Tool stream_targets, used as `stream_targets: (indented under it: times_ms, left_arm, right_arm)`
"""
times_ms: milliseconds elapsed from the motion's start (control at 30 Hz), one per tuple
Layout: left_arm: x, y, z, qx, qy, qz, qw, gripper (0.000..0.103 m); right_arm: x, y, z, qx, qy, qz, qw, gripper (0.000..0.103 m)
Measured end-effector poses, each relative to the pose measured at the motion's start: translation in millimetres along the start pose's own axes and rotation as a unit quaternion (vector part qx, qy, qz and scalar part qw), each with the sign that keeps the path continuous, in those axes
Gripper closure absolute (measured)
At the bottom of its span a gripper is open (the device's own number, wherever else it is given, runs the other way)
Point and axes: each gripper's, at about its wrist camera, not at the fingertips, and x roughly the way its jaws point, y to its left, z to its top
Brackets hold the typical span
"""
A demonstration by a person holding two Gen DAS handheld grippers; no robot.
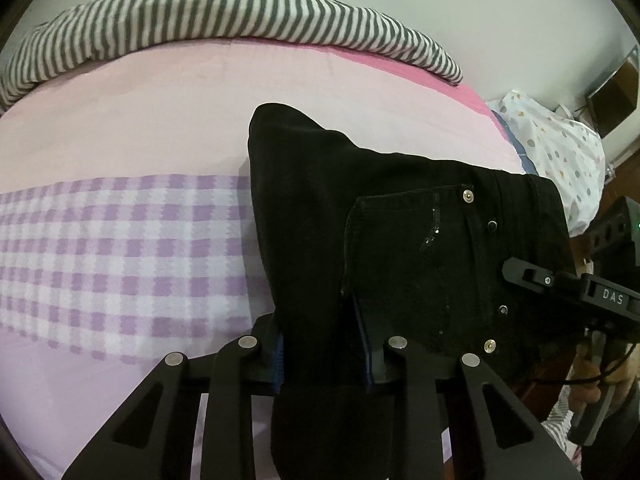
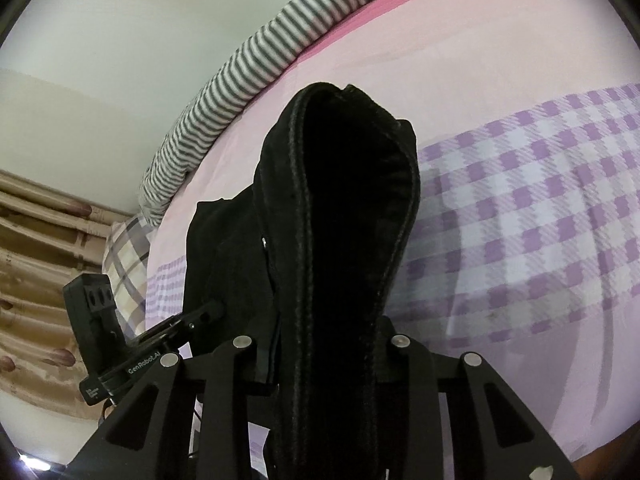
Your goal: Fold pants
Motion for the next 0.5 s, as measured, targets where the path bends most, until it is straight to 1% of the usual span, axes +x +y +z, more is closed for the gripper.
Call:
stream_targets:
  times_ms: [267, 500]
  left_arm:
    - [-30.2, 35.7, -9.7, -0.012, -0.01, 0.027, 0.9995, 0.075]
    - [-54.8, 73.4, -4.5, -0.033, -0.026, 0.051, 0.9978, 0.075]
  right_arm:
    - [23.5, 33.1, -2.5, -0.018, 0.021, 0.007, 1.0, 0.074]
    - [55.1, 76.4, 2.5, -0.044, 0.039, 0.023, 0.998, 0.074]
